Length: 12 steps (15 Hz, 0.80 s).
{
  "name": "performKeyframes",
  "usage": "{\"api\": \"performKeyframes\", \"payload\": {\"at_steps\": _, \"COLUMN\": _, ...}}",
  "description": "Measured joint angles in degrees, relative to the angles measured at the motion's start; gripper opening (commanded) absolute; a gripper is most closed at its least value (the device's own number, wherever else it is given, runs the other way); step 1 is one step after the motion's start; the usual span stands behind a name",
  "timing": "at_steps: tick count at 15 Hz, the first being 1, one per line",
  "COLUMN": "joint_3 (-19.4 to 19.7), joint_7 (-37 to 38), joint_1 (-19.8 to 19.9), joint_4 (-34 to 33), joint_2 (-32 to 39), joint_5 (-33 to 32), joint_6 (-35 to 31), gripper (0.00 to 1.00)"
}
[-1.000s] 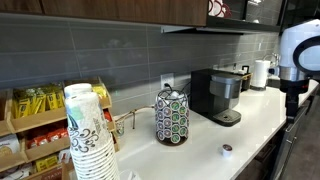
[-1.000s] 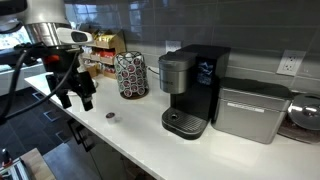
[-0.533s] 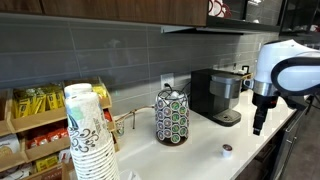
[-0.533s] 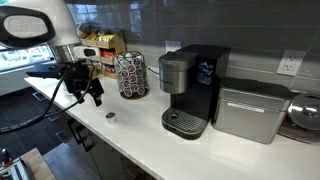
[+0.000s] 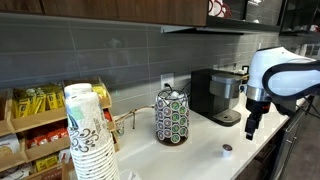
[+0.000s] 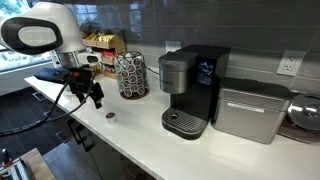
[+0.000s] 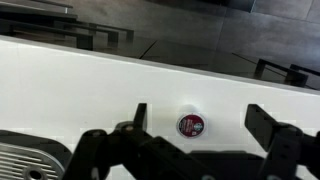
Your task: Put the cup in the cupholder
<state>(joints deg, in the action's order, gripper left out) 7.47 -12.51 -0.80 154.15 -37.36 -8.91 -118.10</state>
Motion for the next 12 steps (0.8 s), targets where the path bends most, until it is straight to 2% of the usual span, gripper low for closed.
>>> {"api": "performKeyframes", "payload": {"at_steps": 5, "joint_3": -0.2, "joint_7": 0.61, "joint_1": 0.26, "joint_4": -0.12, "joint_2": 0.17, "joint_5": 0.66, "joint_6": -0.05, "gripper": 1.0}}
{"api": "performKeyframes", "payload": {"at_steps": 12, "joint_3": -2.41, "joint_7": 6.78, "joint_1": 0.25, "joint_4": -0.86, "joint_2": 4.36, "joint_5": 4.18, "joint_6": -2.56, "gripper": 1.0}}
